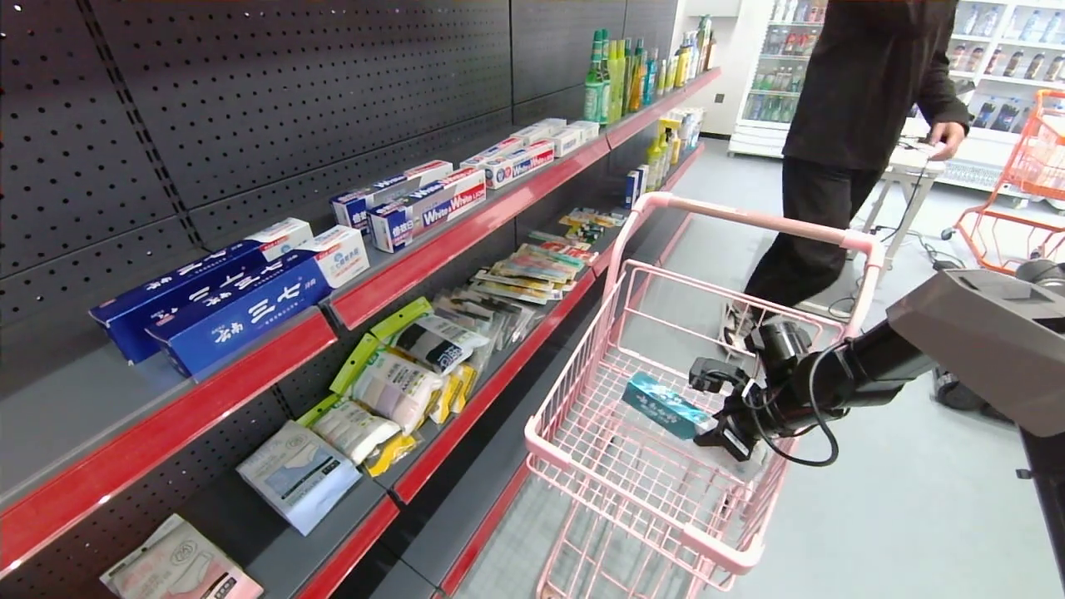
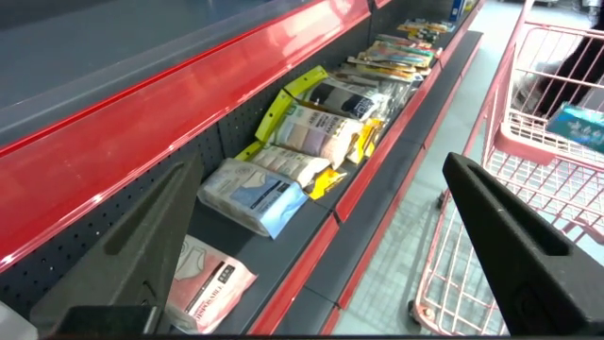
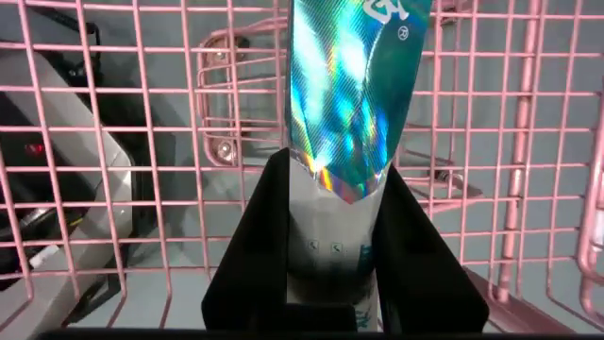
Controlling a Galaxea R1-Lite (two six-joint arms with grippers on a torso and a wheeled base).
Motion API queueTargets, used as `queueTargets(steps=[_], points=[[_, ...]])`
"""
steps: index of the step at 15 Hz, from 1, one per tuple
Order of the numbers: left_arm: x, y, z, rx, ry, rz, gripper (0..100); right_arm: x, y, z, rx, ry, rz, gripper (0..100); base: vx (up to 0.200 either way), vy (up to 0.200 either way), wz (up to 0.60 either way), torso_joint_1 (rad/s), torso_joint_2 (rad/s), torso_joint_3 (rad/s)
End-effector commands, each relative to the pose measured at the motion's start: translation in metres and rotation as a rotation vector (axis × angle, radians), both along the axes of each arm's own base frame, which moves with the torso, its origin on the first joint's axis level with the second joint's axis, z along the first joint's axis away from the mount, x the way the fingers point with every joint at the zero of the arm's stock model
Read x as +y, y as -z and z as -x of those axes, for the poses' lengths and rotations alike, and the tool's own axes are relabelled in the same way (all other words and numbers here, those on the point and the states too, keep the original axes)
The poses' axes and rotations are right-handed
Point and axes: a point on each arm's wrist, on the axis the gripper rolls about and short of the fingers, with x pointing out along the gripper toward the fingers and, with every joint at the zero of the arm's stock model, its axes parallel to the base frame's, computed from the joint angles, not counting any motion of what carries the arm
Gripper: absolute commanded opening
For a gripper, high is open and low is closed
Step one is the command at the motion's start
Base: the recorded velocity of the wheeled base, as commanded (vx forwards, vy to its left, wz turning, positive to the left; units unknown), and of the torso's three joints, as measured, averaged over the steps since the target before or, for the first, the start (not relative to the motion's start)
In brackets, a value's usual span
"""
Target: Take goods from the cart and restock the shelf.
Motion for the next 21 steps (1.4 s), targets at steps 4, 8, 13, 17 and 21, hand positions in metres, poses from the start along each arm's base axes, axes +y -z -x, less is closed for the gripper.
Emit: queueTargets(steps=[4,8,13,17,21], points=[[0.000,0.000,0.000,0.001,0.000,-0.001,100,0.012,-0.064,-0.008,-0.003,0.406,-0.243,0,0.000,0.000,0.00,0.000,0.00,0.000],[0.000,0.000,0.000,0.001,0.000,0.000,100,0.021,-0.130,-0.002,-0.134,0.721,-0.352,0,0.000,0.000,0.00,0.000,0.00,0.000],[0.000,0.000,0.000,0.001,-0.001,0.000,100,0.014,-0.210,0.087,-0.301,0.825,-0.367,0,0.000,0.000,0.00,0.000,0.00,0.000],[0.000,0.000,0.000,0.001,0.000,0.000,100,-0.011,-0.242,0.185,-0.336,0.910,-0.319,0,0.000,0.000,0.00,0.000,0.00,0.000],[0.000,0.000,0.000,0.001,-0.001,0.000,100,-0.028,-0.261,0.247,-0.443,0.882,-0.245,0,0.000,0.000,0.00,0.000,0.00,0.000]])
